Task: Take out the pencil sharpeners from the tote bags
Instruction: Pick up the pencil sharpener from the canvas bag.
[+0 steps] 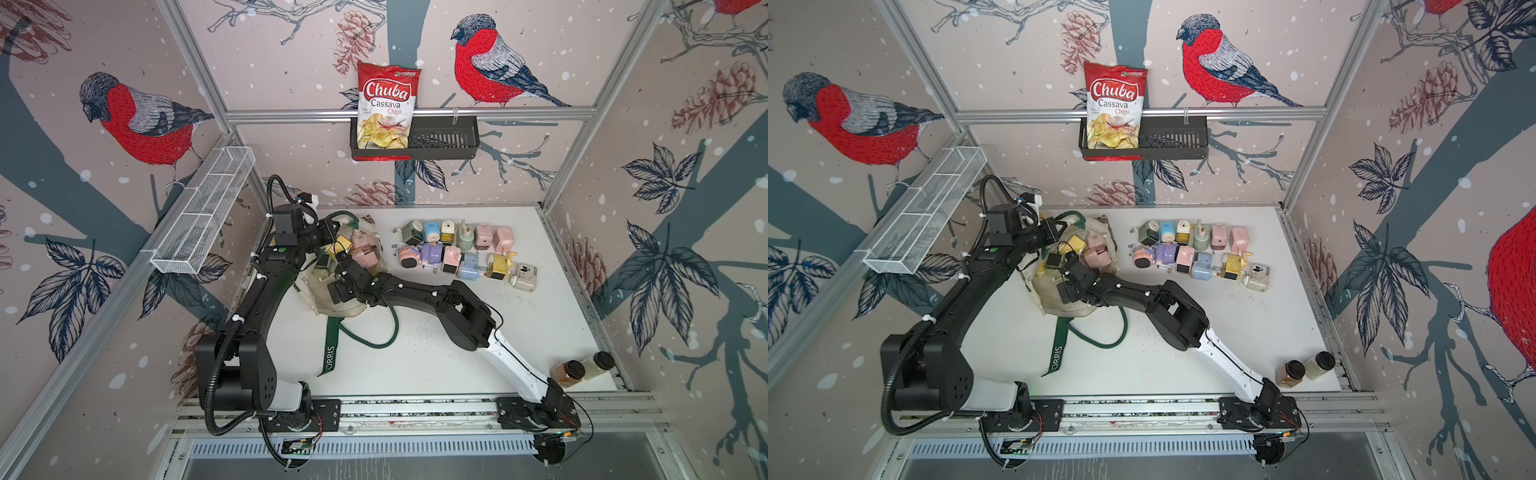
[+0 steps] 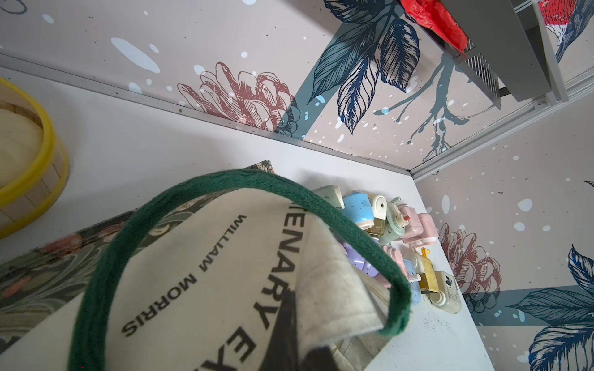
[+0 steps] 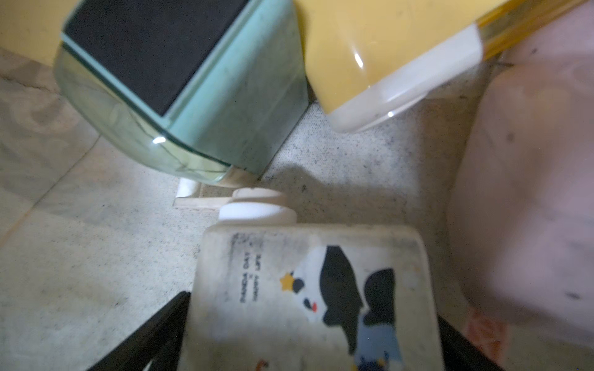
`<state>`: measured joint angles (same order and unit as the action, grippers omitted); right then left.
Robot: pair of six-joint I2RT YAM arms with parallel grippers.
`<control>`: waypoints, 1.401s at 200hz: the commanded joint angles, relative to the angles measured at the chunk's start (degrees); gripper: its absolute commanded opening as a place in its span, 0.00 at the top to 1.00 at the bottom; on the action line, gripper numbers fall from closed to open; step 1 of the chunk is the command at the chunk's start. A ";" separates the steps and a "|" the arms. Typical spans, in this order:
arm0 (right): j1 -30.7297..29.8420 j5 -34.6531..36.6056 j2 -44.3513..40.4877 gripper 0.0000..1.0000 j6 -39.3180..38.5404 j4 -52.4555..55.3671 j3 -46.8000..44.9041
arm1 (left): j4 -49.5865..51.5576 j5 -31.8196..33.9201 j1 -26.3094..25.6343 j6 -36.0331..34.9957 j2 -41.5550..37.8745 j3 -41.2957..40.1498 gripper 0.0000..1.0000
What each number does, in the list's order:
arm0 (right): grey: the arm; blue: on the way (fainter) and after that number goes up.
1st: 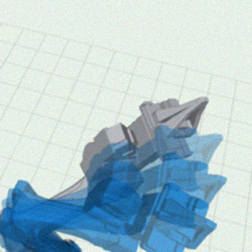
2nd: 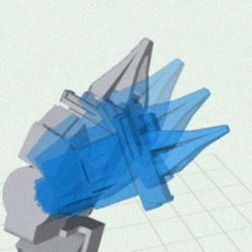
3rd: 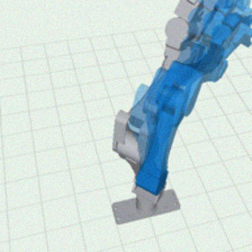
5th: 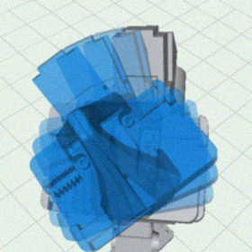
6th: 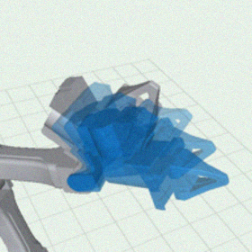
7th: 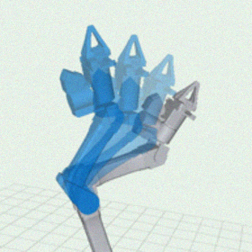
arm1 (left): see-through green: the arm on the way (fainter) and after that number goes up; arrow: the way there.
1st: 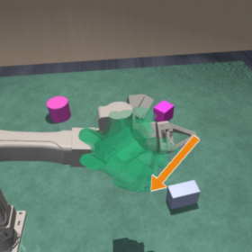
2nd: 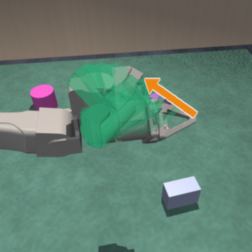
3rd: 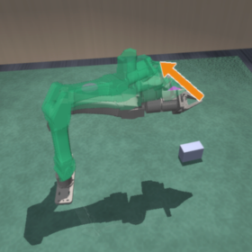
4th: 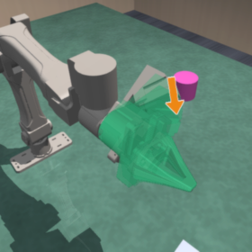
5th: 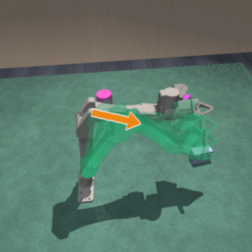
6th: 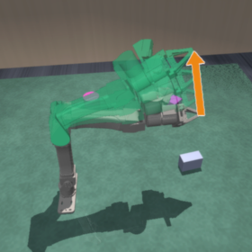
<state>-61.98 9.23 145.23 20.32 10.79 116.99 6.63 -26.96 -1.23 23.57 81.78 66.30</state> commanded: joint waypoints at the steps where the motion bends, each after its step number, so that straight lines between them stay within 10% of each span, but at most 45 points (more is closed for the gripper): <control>1: -0.14 1.55 0.84 0.00 -1.33 1.31 1.06 | -1.71 -0.60 0.05 -0.44 -0.12 0.41 1.00; 113: -1.71 6.59 -0.91 0.08 -4.37 6.56 3.47 | -1.71 -0.54 0.05 -0.44 -0.13 0.47 1.00; 280: -5.84 1.42 -27.01 0.16 -10.36 -2.82 -25.93 | -0.83 1.46 0.31 -1.15 1.81 0.53 1.00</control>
<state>-67.46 11.38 122.50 11.92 11.97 94.43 5.39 -26.81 -1.02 23.55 83.42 66.39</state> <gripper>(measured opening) 0.896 0.057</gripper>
